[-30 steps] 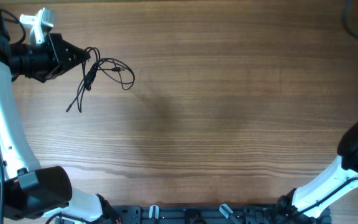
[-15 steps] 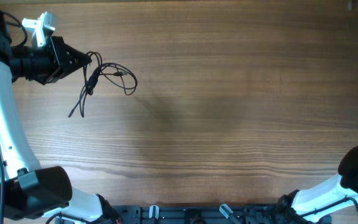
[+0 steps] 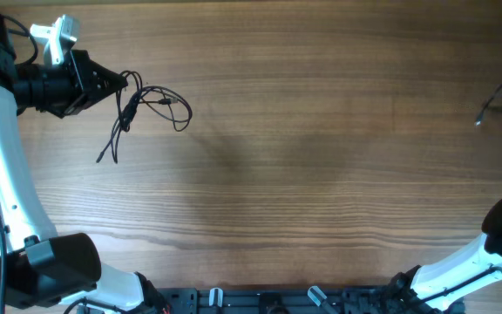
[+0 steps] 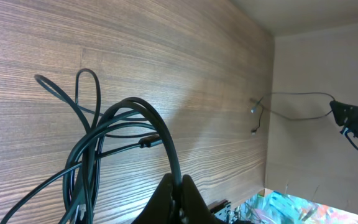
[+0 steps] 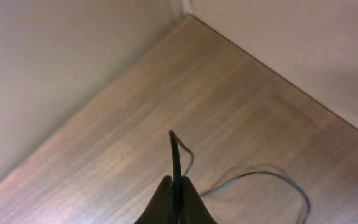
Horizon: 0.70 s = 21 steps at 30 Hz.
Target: Untangle cables
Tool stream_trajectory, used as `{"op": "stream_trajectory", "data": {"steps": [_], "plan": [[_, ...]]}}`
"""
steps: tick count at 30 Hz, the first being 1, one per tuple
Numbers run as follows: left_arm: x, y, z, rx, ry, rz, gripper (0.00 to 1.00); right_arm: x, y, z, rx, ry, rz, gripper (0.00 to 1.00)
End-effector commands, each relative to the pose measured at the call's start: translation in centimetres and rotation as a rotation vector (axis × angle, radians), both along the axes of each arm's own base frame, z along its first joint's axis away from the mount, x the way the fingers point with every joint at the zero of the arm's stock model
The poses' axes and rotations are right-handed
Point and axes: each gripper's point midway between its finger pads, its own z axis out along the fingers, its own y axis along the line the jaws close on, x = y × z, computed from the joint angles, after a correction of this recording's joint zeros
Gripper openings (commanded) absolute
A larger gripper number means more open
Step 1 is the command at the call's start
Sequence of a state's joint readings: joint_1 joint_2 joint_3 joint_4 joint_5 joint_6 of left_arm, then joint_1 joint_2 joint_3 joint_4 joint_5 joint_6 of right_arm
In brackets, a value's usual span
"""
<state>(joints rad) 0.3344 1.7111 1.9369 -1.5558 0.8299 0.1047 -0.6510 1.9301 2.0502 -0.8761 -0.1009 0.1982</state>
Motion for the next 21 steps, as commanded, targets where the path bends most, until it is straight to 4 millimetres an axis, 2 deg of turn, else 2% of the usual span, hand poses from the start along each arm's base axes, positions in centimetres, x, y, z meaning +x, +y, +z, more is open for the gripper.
{"op": "stream_trajectory", "data": {"steps": [1, 3, 5, 7, 9, 12, 14, 15, 17, 18, 19, 21], "plan": [[-0.1, 0.1, 0.3, 0.031, -0.026, -0.012, 0.04, -1.8, -2.7, -0.6, -0.071, 0.067, -0.130, 0.04], [-0.2, 0.4, 0.0, 0.054, -0.015, -0.006, 0.04, -1.4, -4.9, 0.4, -0.120, 0.003, -0.163, 0.04], [-0.4, 0.4, -0.1, 0.055, -0.006, -0.005, 0.04, -0.8, -5.6, 0.1, -0.116, -0.023, -0.155, 0.04], [-0.4, 0.3, -0.1, 0.054, -0.003, -0.005, 0.04, -1.2, -5.4, -2.0, -0.068, 0.028, -0.162, 0.04], [-0.4, 0.3, -0.1, 0.054, -0.005, -0.005, 0.04, -2.2, -4.5, -4.9, 0.023, 0.108, -0.187, 0.04], [-0.3, 0.4, -0.1, 0.057, -0.012, -0.007, 0.04, -4.8, -3.4, -9.2, 0.174, 0.208, -0.287, 0.04], [-0.4, 0.6, -0.3, 0.070, -0.003, -0.004, 0.04, -6.2, -3.9, -10.9, 0.254, 0.202, -0.397, 0.04], [-0.4, 0.7, -0.4, 0.083, 0.003, 0.000, 0.04, -6.8, -4.2, -11.6, 0.289, 0.190, -0.454, 0.11], [-0.4, 0.9, -0.6, 0.096, 0.007, 0.003, 0.04, -7.9, -5.1, -13.1, 0.302, 0.194, -0.497, 0.13], [-0.4, 0.9, -0.6, 0.096, 0.006, 0.003, 0.04, -8.4, -5.4, -13.5, 0.294, 0.207, -0.514, 0.12], [-0.4, 0.9, -0.6, 0.096, 0.006, 0.003, 0.04, -9.1, -5.9, -14.2, 0.281, 0.216, -0.548, 0.04], [-0.4, 0.9, -0.6, 0.096, 0.006, 0.003, 0.04, -9.7, -6.6, -15.7, 0.280, 0.207, -0.588, 0.04]]}}
